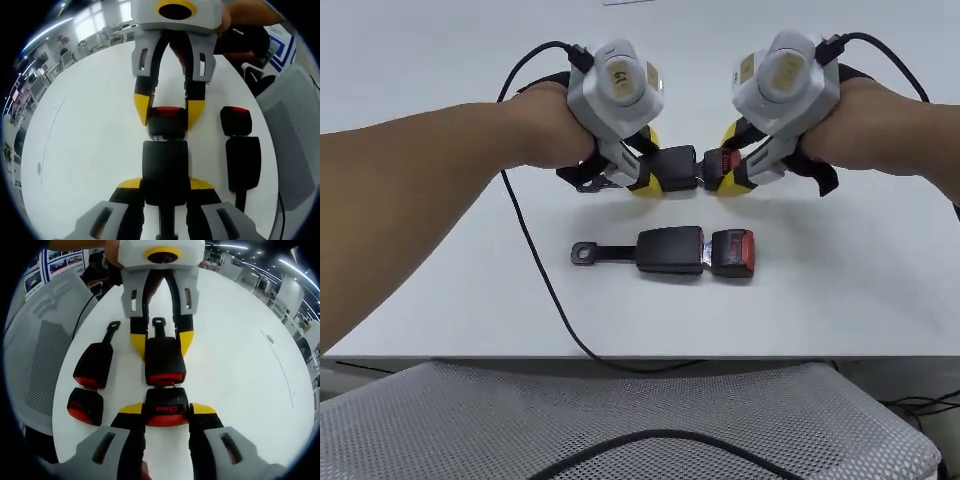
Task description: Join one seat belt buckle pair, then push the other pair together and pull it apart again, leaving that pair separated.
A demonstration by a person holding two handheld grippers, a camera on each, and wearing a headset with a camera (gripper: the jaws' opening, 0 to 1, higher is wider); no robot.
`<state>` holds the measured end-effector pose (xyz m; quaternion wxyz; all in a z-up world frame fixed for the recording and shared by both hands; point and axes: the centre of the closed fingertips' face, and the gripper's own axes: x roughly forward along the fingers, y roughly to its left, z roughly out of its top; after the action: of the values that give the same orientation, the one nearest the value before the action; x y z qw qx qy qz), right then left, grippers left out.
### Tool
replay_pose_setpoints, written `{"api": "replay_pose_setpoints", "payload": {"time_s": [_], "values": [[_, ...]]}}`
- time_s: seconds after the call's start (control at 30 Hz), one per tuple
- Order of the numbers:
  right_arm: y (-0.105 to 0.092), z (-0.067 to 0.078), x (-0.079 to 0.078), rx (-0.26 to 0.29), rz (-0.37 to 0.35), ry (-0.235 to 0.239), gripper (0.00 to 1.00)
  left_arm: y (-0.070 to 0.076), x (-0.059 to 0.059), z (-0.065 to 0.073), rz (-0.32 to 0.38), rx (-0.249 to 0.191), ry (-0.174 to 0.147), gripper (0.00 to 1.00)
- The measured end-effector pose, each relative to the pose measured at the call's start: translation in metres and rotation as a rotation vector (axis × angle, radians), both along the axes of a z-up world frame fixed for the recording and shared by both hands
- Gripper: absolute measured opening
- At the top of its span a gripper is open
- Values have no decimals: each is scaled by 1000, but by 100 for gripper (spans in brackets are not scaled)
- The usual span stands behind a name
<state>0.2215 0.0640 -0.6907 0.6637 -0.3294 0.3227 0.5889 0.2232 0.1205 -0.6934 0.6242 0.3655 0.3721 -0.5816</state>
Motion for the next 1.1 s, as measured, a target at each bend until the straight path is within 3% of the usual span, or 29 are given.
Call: {"api": "replay_pose_setpoints", "payload": {"time_s": [0.3,0.63,1.1], "values": [[-1,0,4,-10,-6,-13,32,1,-1,1,1,-2,-7,31],[-1,0,1,-9,-17,-14,32,1,0,0,-6,6,6,31],[-10,1,1,-32,-18,-14,33,2,0,0,3,-22,10,31]]}}
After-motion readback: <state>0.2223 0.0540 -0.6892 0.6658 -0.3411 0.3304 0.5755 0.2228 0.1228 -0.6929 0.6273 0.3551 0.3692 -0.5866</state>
